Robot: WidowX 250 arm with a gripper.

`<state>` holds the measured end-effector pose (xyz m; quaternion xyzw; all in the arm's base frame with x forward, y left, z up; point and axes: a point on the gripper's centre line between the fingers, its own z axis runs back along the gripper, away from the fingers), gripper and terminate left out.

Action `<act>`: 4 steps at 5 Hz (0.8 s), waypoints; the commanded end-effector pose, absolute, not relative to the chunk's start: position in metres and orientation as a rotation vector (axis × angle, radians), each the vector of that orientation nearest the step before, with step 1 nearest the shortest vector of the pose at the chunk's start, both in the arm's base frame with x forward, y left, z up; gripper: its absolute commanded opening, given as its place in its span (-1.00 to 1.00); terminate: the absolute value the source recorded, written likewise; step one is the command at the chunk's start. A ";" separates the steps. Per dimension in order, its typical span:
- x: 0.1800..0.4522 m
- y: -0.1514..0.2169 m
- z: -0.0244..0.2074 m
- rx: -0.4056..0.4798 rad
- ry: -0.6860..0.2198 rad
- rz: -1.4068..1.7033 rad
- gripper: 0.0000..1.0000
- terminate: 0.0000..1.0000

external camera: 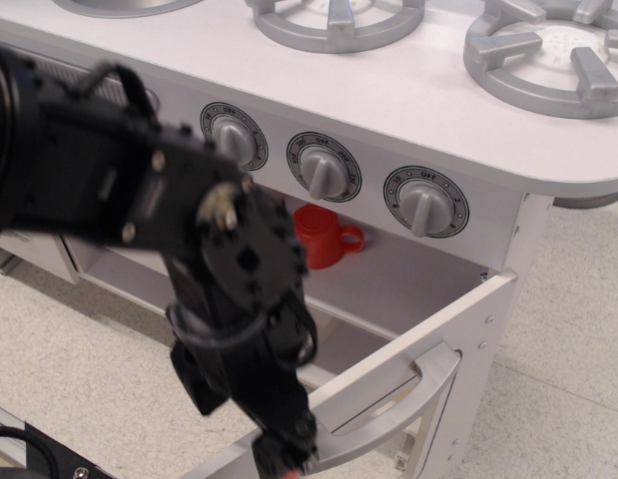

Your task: Close oven

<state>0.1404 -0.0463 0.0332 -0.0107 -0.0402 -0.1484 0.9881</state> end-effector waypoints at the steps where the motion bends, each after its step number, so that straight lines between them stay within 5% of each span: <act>1: 0.129 -0.046 0.011 0.088 -0.178 -0.347 1.00 -1.00; 4: 0.159 -0.004 0.008 0.148 -0.189 -0.233 1.00 -1.00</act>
